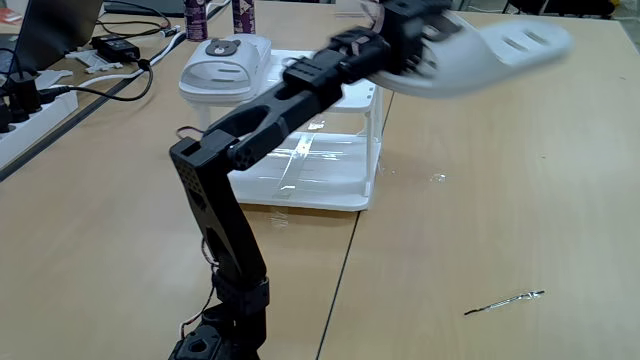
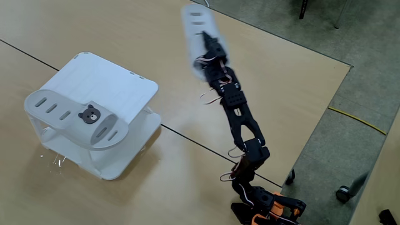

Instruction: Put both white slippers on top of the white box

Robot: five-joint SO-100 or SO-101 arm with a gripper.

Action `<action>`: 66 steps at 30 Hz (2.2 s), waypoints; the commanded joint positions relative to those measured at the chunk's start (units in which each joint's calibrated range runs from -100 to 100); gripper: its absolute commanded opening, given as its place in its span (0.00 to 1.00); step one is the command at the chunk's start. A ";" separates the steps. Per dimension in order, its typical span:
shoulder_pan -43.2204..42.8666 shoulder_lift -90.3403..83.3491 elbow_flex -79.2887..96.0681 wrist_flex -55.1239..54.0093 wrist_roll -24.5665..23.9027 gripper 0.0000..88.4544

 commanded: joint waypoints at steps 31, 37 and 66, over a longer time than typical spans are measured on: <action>-28.41 40.42 -51.90 -0.98 0.42 0.01; -30.22 45.13 -58.66 -0.98 0.42 0.01; -30.14 55.06 -62.72 -0.64 0.42 0.27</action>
